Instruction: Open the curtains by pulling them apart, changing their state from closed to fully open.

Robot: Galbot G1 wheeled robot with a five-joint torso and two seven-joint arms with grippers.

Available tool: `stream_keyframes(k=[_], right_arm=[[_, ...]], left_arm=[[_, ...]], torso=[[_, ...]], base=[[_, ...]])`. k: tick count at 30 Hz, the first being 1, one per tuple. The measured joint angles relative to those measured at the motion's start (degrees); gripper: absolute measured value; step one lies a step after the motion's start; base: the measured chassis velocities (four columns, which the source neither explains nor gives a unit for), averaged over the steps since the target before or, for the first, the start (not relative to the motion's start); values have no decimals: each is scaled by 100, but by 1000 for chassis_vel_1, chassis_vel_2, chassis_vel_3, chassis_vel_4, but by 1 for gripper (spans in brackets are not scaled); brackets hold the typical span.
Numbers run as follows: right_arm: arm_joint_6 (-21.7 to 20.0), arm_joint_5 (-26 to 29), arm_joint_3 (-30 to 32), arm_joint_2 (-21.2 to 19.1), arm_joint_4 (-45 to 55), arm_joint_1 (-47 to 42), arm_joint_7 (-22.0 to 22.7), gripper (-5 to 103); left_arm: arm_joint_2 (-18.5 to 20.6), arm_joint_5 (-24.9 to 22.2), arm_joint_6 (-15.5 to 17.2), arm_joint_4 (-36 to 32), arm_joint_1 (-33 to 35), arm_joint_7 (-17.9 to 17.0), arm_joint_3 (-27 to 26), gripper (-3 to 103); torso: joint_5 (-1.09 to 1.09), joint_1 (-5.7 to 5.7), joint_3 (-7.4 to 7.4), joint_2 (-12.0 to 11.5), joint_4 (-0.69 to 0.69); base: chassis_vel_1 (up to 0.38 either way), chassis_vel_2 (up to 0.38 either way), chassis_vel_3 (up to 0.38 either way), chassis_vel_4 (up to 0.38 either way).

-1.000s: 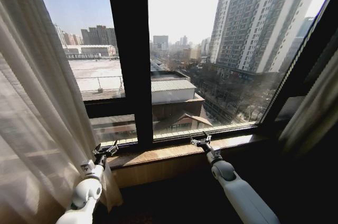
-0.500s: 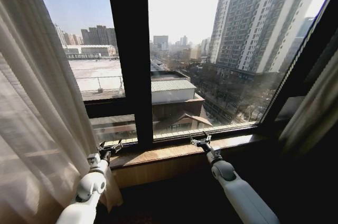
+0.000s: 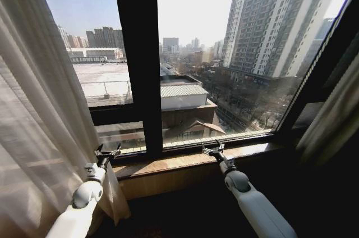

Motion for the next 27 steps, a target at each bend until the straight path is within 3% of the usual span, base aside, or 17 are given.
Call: stream_keyframes(k=[4, 8, 14, 20, 27], right_arm=[[0, 0, 0, 0, 0, 0, 0, 100], [0, 0, 0, 0, 0, 0, 0, 100], [0, 0, 0, 0, 0, 0, 0, 100], [0, 0, 0, 0, 0, 0, 0, 100], [0, 0, 0, 0, 0, 0, 0, 100]], left_arm=[[-313, 244, -481, -501, 683, 109, -239, 100], [-431, 333, -569, -748, 922, 151, -340, 100], [-465, 375, -579, -858, 1086, 137, -415, 100], [-622, 406, -570, -1177, 1352, -149, -676, 100], [-610, 379, -585, -834, 1331, -404, -806, 100]], torso=[[0, 0, 0, 0, 6], [-1, -1, 0, 0, 1], [-1, 0, 0, 0, 3], [-1, 0, 0, 0, 3], [-3, -1, 0, 0, 2]], base=[[0, 0, 0, 0], [0, 0, 0, 0], [0, 0, 0, 0], [0, 0, 0, 0], [0, 0, 0, 0]])
